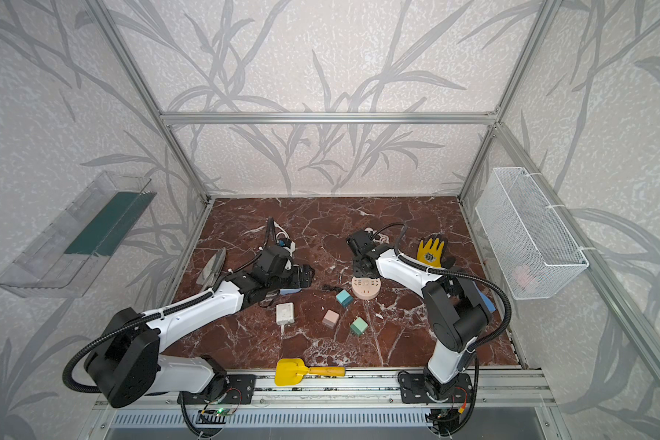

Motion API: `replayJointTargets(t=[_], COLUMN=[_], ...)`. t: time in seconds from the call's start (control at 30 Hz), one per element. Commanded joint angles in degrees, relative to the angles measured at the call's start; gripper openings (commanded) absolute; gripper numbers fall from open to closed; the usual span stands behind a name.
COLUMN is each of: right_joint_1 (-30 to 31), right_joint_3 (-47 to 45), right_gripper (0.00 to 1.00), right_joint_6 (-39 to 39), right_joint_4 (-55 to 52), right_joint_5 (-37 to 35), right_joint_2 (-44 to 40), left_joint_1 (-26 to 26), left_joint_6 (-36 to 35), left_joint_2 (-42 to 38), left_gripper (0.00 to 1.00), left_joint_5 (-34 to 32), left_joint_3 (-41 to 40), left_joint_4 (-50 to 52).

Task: Insert plugs into power strip
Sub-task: Insert the plug into the socket.

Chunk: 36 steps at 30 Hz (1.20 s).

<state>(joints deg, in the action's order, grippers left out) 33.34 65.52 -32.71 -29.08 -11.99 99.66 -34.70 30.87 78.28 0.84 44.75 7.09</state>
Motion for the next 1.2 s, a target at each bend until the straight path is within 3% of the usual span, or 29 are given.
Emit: replayJointTargets(t=[0.0, 0.5, 0.77, 1.03, 1.17], right_joint_1=[0.6, 0.6, 0.5, 0.6, 0.5], right_joint_3=[-2.3, 4.6, 7.7, 7.6, 7.0], right_gripper=[0.0, 0.31, 0.6, 0.65, 0.65], right_joint_6=[0.1, 0.6, 1.0, 1.2, 1.5], right_joint_4=[-10.4, -14.6, -16.4, -17.6, -18.2], right_joint_5=[5.3, 5.6, 5.3, 4.5, 4.1], right_joint_2=[4.0, -1.1, -3.7, -7.9, -10.6], left_joint_1=[0.3, 0.2, 0.2, 0.3, 0.2], left_joint_6=[-0.6, -0.4, 1.5, 0.0, -1.0], left_joint_2=[-0.2, 0.5, -1.3, 0.6, -1.1], left_gripper=[0.99, 0.99, 0.99, 0.99, 0.98], left_joint_5=[-2.4, -4.5, -9.4, -8.0, -4.7], left_joint_3=[0.6, 2.2, 0.8, 6.4, 4.7], left_joint_4=[1.7, 2.6, 1.5, 9.6, 6.5])
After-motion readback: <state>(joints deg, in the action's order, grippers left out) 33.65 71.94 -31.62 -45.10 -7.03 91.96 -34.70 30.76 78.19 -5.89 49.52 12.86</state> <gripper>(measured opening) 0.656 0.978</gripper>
